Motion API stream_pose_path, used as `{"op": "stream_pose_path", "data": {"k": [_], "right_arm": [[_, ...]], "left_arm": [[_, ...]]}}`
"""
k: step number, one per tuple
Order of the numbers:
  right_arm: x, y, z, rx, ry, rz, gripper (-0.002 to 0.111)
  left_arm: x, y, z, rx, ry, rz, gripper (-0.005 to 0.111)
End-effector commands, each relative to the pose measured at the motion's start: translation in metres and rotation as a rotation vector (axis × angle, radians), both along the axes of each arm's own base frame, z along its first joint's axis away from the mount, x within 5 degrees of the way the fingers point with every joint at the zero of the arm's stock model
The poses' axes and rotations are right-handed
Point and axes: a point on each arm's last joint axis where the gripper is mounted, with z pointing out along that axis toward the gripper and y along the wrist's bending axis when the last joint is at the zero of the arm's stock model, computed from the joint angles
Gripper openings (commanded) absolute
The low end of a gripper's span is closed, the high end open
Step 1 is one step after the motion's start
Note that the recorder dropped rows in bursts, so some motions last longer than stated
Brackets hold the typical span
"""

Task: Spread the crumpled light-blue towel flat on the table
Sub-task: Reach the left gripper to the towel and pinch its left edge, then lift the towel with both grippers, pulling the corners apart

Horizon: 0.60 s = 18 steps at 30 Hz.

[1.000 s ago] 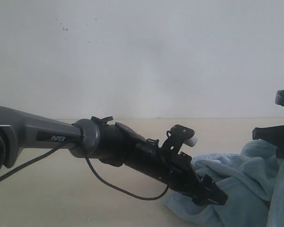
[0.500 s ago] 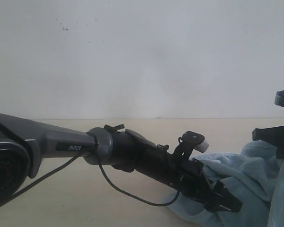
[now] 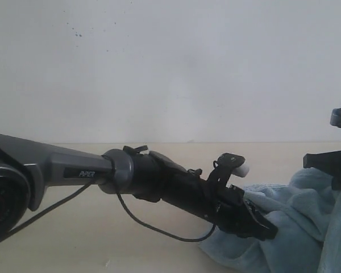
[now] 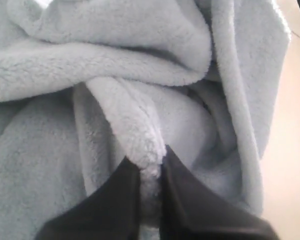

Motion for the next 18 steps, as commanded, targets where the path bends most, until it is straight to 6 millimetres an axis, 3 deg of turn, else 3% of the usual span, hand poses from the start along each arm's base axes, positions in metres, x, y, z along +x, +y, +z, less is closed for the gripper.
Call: {"op": "stream_pose_path", "data": {"k": [1,9,13,18], "right_arm": [[0.003,-0.003,0.002,-0.007,-0.043,0.002,0.000],[-0.003,-0.057,0.013,0.114,-0.105,-0.286,0.000],[-0.001,-0.041,0.014,0.133,-0.091,-0.168,0.000],[-0.005,-0.036,0.022,0.146,-0.096,-0.150,0.000]], "left_arm": [[0.013,0.018,0.048,-0.010,0.018,0.073,0.004],[0.034,0.091,0.113,-0.016,0.145,0.395,0.004],[0.018,0.103,0.151,0.009,-0.007,0.317,0.004],[0.011,0.118,0.188,0.051,-0.086,0.410,0.004]]}}
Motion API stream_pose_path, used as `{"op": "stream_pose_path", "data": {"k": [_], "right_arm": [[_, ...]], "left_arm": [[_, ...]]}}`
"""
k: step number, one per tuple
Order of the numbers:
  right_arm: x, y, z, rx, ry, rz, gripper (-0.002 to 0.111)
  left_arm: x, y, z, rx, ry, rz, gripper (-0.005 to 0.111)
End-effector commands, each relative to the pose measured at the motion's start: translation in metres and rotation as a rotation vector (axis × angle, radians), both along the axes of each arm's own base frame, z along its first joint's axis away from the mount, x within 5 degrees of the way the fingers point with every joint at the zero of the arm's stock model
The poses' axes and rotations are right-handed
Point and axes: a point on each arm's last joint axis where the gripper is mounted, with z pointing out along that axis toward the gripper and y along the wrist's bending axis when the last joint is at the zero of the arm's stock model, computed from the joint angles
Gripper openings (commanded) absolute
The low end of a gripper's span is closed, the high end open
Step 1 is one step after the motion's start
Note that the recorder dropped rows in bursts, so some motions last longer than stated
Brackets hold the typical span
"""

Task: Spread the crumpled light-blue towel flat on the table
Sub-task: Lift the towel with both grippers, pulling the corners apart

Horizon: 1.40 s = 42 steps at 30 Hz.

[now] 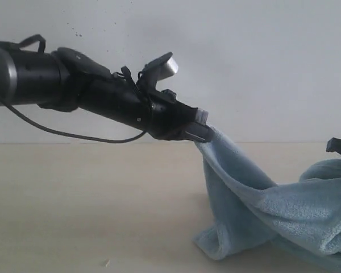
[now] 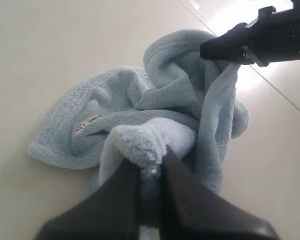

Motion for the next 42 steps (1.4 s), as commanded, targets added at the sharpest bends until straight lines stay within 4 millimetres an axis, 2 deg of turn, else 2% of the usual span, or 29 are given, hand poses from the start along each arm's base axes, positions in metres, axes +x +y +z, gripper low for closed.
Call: {"op": "stream_pose_path", "data": {"k": [1,7,14,18,21,25,28,30,35,42], "right_arm": [[-0.006,0.001,0.020,0.004,-0.055,-0.002,0.000],[-0.025,0.005,0.074,0.025,-0.227,-0.015,0.000],[-0.050,0.012,0.111,0.032,-0.302,0.011,0.000],[-0.063,0.015,0.126,0.028,-0.328,0.030,0.000],[-0.070,0.020,0.131,0.012,-0.324,0.080,0.000],[-0.073,0.042,0.131,-0.032,-0.306,0.224,0.000],[-0.075,0.059,0.129,-0.082,-0.289,0.352,0.000],[-0.076,0.064,0.129,-0.084,-0.288,0.375,0.000],[-0.077,0.065,0.128,-0.075,-0.273,0.379,0.000],[-0.079,0.066,0.126,-0.066,-0.240,0.392,0.000]], "left_arm": [[-0.009,0.015,0.034,0.058,-0.079,0.076,0.004],[-0.025,0.038,0.067,0.210,-0.179,0.115,0.004],[-0.048,0.050,0.088,0.246,-0.138,0.089,0.004],[-0.056,0.058,0.105,0.224,-0.120,0.173,0.004],[-0.064,0.064,0.115,0.222,-0.124,0.195,0.004],[-0.073,0.068,0.121,0.234,-0.109,0.178,0.004],[-0.075,0.073,0.124,0.245,-0.083,0.230,0.004],[-0.076,0.078,0.124,0.286,-0.080,0.265,0.004],[-0.079,0.090,0.116,0.445,-0.060,0.270,0.004],[-0.083,0.096,0.103,0.459,-0.034,0.316,0.004]]}}
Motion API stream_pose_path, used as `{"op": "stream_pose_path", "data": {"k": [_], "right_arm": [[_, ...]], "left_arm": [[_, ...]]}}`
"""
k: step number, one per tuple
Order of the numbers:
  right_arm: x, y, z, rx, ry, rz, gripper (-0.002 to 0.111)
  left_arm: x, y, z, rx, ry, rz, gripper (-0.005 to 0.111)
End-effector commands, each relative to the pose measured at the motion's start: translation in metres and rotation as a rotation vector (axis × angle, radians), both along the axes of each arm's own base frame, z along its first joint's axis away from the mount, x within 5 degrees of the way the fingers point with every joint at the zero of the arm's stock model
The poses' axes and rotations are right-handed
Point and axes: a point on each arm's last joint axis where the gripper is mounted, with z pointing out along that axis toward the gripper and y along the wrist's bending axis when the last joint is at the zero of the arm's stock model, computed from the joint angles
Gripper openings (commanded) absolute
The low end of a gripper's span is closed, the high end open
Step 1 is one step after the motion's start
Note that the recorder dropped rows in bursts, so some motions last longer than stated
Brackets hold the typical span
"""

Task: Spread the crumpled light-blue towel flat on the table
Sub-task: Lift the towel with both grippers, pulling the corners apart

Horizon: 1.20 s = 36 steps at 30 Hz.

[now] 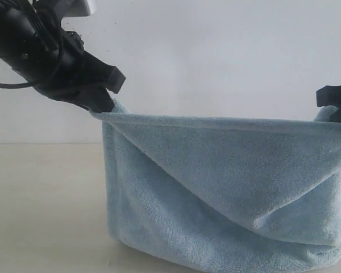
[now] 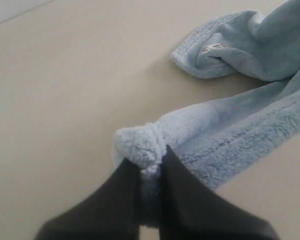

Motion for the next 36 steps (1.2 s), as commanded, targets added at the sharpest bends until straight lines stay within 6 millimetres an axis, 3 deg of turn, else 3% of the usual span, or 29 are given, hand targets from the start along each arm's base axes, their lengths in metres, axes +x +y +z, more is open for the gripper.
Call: {"op": "stream_pose_path", "data": {"k": [1,10,20,28,36], "right_arm": [[-0.002,0.000,0.002,-0.010,-0.005,0.008,0.000],[-0.005,0.001,-0.001,-0.009,0.040,0.025,0.000],[-0.005,0.001,-0.002,-0.012,0.044,0.027,0.000],[0.005,0.002,-0.021,-0.022,0.133,0.047,0.000],[0.009,0.028,-0.032,-0.092,0.138,0.203,0.000]], "left_arm": [[-0.004,0.005,-0.006,0.003,0.004,0.028,0.004],[-0.008,0.015,-0.028,0.065,-0.021,0.080,0.004],[-0.004,0.019,-0.039,0.051,-0.095,0.136,0.004],[-0.002,0.018,-0.039,0.022,-0.140,0.136,0.004],[-0.002,0.017,-0.039,0.028,-0.147,0.126,0.004]]}}
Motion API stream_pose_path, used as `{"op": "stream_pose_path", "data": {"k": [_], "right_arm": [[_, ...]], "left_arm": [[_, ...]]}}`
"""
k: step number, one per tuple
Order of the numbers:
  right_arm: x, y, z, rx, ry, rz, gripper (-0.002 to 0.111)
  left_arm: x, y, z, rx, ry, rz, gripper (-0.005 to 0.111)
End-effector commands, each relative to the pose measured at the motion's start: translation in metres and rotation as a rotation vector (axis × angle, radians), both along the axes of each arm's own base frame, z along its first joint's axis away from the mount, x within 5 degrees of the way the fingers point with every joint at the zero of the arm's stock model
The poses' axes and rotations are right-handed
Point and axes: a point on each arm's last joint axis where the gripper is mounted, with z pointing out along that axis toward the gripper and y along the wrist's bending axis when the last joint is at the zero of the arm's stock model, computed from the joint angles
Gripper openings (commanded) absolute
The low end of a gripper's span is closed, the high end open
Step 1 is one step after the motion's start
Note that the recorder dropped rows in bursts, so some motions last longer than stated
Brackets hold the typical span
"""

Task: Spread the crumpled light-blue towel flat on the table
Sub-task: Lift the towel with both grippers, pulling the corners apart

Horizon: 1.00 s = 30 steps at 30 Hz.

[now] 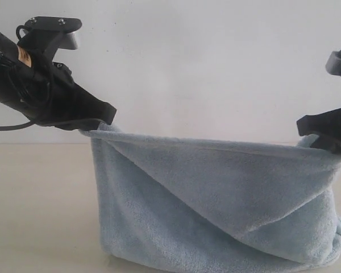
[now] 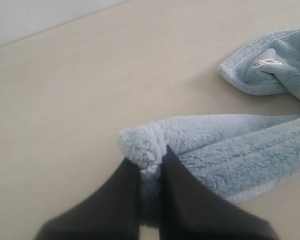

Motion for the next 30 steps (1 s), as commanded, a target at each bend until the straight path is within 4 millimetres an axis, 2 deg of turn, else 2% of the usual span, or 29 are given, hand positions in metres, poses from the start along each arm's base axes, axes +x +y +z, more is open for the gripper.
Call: {"op": "stream_pose_path", "data": {"k": [1,15,18,22,24,26,30], "right_arm": [[0.001,0.014,-0.005,-0.056,-0.014,0.103,0.000],[0.011,0.017,-0.023,-0.079,0.032,0.135,0.000],[0.013,0.017,-0.026,-0.080,0.043,0.135,0.012],[0.014,0.018,-0.028,-0.076,0.043,0.131,0.043],[0.015,0.017,-0.027,-0.078,0.033,0.130,0.052],[0.017,0.017,-0.026,-0.084,0.009,0.123,0.056],[0.023,0.013,-0.024,-0.147,-0.065,0.122,0.055]], "left_arm": [[-0.001,0.002,0.002,0.010,-0.018,-0.002,0.004],[0.003,0.001,0.006,-0.012,-0.076,-0.006,0.004],[0.003,0.002,0.006,0.010,-0.088,-0.010,0.004],[0.004,0.003,0.006,0.027,-0.094,-0.012,0.004],[0.003,0.003,0.005,0.031,-0.087,-0.011,0.004],[0.003,0.003,0.005,0.034,-0.081,-0.011,0.004],[0.003,0.006,0.004,0.084,-0.093,-0.017,0.004]]}}
